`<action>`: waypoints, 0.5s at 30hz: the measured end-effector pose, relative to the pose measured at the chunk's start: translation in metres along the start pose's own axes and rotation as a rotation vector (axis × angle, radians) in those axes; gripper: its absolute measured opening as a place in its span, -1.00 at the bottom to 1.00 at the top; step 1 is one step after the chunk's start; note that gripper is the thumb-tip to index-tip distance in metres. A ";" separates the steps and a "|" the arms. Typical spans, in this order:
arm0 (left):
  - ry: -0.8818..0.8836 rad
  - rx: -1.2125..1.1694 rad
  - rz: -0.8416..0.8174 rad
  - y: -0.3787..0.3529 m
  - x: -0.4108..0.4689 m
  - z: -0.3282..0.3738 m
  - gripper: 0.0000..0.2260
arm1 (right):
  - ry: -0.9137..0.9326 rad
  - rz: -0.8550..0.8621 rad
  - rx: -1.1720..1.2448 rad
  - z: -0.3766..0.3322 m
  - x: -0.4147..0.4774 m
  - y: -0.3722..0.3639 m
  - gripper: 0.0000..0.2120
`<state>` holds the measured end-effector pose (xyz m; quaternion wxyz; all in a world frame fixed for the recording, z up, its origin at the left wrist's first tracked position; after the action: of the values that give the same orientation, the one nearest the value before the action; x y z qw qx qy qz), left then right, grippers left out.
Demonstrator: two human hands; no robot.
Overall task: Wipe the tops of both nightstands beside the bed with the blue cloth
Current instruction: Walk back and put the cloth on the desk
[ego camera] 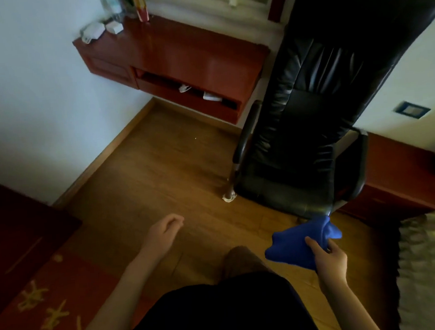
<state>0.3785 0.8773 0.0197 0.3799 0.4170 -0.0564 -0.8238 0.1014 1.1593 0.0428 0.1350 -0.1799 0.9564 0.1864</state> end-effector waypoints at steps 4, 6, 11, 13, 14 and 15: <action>0.015 -0.020 -0.008 0.006 0.067 0.041 -0.84 | 0.004 -0.023 0.008 -0.031 0.077 -0.044 -0.94; 0.041 -0.023 0.015 0.011 0.098 0.058 -0.85 | -0.005 -0.062 0.000 -0.048 0.118 -0.073 -0.91; 0.130 -0.076 0.093 0.037 0.160 0.100 -0.83 | -0.008 -0.202 -0.036 -0.105 0.205 -0.151 -0.88; 0.152 -0.101 0.133 0.051 0.183 0.117 -0.83 | 0.007 -0.242 -0.036 -0.131 0.232 -0.181 -0.88; 0.161 -0.118 0.151 0.059 0.194 0.125 -0.83 | 0.010 -0.254 -0.031 -0.144 0.244 -0.195 -0.88; 0.163 -0.127 0.176 0.066 0.204 0.135 -0.83 | 0.016 -0.266 -0.025 -0.156 0.255 -0.207 -0.89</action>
<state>0.2441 0.6633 0.0024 0.4798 0.4510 -0.0095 -0.7525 -0.0760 0.8417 0.0357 0.1487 -0.3081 0.9228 0.1774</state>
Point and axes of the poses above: each hand's wrist, its own x-axis towards the middle knuckle, its own y-axis out of the back of the hand, z = x × y, the point moved 4 cm from there along x, towards the middle knuckle, and after that the axes turned 11 degrees about y, right-handed, at the moved point
